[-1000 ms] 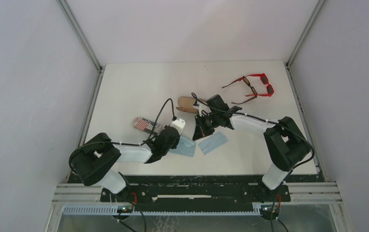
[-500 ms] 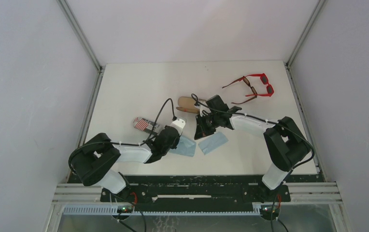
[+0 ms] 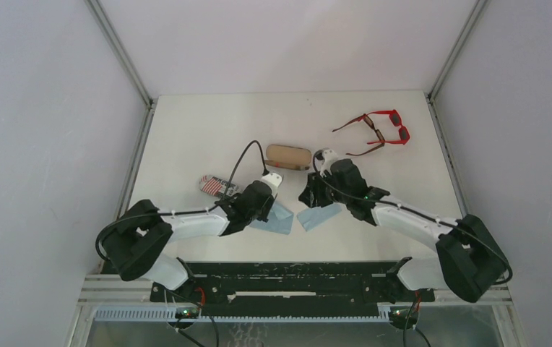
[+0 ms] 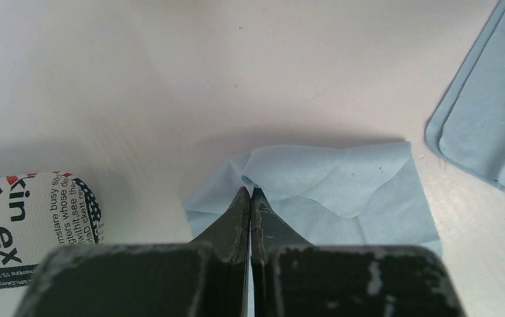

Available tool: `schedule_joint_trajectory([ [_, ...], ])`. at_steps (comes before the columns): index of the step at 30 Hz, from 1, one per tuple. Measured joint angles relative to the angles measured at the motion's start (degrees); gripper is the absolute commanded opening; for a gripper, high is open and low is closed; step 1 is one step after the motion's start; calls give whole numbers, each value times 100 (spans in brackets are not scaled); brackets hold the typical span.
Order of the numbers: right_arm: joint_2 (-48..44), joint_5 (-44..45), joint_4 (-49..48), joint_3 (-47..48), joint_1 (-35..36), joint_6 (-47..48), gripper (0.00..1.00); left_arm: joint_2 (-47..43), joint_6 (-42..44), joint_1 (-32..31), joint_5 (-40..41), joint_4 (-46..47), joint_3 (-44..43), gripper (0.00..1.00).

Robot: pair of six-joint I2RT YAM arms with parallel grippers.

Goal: Organize the sunglasses
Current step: Fold the glasses cleaning cloth at the center of the board.

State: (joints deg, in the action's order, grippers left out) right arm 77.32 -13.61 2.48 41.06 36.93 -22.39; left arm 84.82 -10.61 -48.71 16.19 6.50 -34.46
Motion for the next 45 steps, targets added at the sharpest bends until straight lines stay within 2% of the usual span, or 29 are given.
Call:
schedule_joint_trajectory([
  [3,-468,358,-702,-588,33,-92,48,33,-83,46,-120,-240,-208,0],
  [8,-490,852,-1414,-719,411,227,48,72,-76,166,-221,-643,-404,0],
  [16,-417,756,-1827,-737,745,892,49,131,9,592,-448,-1047,-627,0],
  [23,363,656,-2393,-809,1099,1440,55,273,140,938,-669,-1322,-699,0],
  [27,951,940,-2774,-809,1534,1652,55,358,234,1016,-791,-1405,-857,0],
  [31,1139,1307,-3029,-809,1773,1764,55,518,328,1034,-909,-1460,-1095,0],
  [38,1058,1947,-3067,-820,1563,1545,53,1067,483,1110,-1043,-1742,-1727,0],
  [45,507,1849,-2640,-944,922,1080,56,1620,654,1141,-1045,-2087,-2487,0],
])
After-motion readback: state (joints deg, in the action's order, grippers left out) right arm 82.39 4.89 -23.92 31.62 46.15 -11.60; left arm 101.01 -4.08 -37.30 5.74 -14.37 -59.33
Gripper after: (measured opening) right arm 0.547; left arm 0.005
